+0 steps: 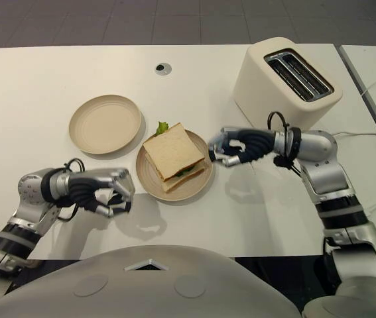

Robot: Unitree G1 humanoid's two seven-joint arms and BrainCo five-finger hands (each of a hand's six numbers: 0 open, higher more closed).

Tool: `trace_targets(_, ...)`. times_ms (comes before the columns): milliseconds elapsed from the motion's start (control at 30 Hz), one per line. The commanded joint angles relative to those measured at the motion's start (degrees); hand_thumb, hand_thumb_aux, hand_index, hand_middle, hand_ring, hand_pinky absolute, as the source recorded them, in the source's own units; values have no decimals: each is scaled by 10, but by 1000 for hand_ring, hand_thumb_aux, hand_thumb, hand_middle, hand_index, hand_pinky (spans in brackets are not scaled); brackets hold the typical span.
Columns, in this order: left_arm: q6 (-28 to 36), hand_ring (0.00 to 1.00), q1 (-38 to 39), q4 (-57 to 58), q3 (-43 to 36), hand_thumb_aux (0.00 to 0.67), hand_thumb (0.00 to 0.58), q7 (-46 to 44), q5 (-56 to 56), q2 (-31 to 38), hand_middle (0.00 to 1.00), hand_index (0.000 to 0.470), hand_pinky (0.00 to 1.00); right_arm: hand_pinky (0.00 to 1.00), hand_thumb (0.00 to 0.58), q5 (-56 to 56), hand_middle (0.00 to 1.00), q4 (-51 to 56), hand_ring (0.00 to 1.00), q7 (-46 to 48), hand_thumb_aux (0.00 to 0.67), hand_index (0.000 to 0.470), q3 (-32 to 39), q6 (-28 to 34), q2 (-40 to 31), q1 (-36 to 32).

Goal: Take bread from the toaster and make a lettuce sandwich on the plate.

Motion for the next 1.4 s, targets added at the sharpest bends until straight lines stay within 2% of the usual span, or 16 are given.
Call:
trace_targets(33,20,1000,7,72,-29,670,580,-22,88,4,1000,470,1000,1000,580,-8,1000,-14,1000,110,670,470,44,-23,-56,53)
trace_targets(167,43,1000,-57,207,-35,670,580,30,207,-38,1000,470,1000,1000,580,-52,1000,9,1000,146,670,470,75,-42,-65,66)
trace_targets(233,44,1000,-66,225,-41,670,580,54,247,-48,1000,470,1000,1000,580,-58,1000,13,1000,162,670,470,89,-41,-65,72)
trace_targets(367,36,1000,-106,287,-49,670,580,122,314,-76,1000,470,1000,1000,580,-81,1000,86,1000,158,670,470,111,-33,-20,30)
trace_targets(567,-9,1000,-203,377,-20,670,580,304,392,-148,1000,470,1000,1000,580,-201,1000,370,1000,-93,670,470,73,-97,143,-140)
trace_targets(667,-17,1000,-251,417,-7,670,580,401,440,-165,1000,470,1000,1000,580,-255,1000,475,1000,-227,670,470,58,-141,179,-194)
trace_targets(800,-14,1000,-306,435,28,670,580,571,499,-186,1000,470,1000,1000,580,-301,1000,550,1000,-372,670,470,37,-179,204,-241)
trace_targets(867,-21,871,-325,418,57,670,580,644,500,-200,871,470,871,1000,580,-346,1000,561,1000,-468,670,470,33,-191,200,-264)
trace_targets(900,-24,529,-331,409,76,402,487,670,482,-212,529,282,529,1000,580,-352,1000,558,1000,-504,670,470,24,-194,200,-273)
trace_targets(933,-28,498,-333,397,92,0,0,683,461,-221,498,0,498,882,557,-345,882,544,882,-520,536,376,11,-199,200,-276)
trace_targets(967,-32,376,-331,378,105,0,0,685,428,-233,376,0,376,494,128,-321,494,522,494,-527,79,55,-10,-206,203,-277)
trace_targets(1000,-30,110,-321,342,111,0,0,665,370,-246,110,0,110,118,0,-277,118,488,118,-523,0,0,-35,-212,208,-277)
trace_targets(1033,-22,0,-308,295,113,0,0,647,313,-254,0,0,0,0,0,-232,0,450,0,-519,0,0,-60,-211,216,-276)
trace_targets(1133,42,0,-258,90,107,0,0,609,133,-263,0,0,0,0,0,-114,0,303,0,-486,0,0,-92,-176,230,-250)
trace_targets(1200,77,0,-233,-1,102,0,0,591,61,-266,0,0,0,0,0,-49,0,210,0,-454,0,0,-93,-140,229,-222)
trace_targets(1400,131,0,-230,20,118,0,0,536,44,-291,0,0,0,0,0,-12,0,133,0,-407,0,0,-92,-76,235,-183)
